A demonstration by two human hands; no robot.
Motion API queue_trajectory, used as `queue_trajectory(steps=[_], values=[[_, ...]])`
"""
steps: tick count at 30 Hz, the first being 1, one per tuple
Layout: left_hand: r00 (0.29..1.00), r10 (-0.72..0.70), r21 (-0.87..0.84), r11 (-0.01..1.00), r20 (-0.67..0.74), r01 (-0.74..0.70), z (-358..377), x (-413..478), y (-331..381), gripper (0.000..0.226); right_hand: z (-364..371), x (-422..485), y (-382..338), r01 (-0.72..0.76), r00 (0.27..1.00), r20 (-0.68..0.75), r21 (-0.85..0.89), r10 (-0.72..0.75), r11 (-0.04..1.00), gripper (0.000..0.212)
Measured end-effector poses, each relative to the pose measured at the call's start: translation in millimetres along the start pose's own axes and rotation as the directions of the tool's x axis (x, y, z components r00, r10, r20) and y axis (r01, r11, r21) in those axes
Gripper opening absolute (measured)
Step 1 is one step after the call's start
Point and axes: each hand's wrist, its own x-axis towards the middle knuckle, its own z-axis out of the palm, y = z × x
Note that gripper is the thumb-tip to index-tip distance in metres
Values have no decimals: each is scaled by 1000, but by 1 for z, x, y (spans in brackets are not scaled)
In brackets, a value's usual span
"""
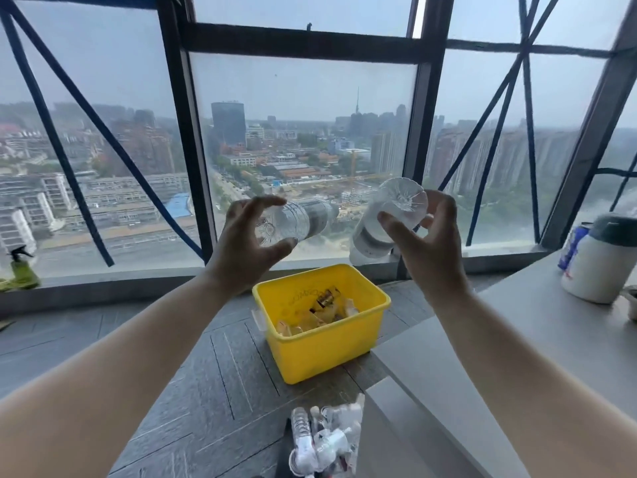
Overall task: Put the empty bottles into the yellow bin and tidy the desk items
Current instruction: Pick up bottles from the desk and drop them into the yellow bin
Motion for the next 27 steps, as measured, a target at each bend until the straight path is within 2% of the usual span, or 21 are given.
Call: queue_trajectory(steps=[4,22,27], values=[[1000,-6,6,1000,-29,6,11,26,-36,58,29,18,28,-10,1000,9,-2,10,1000,57],[1000,19,-81,997,9,-18,49,121,-127,58,114,104,80,28,994,-104,-19,-30,999,61],[998,60,-87,994,-17,-61,68,159,-143,58,130,141,100,115,982,-145,-28,-118,993,67]])
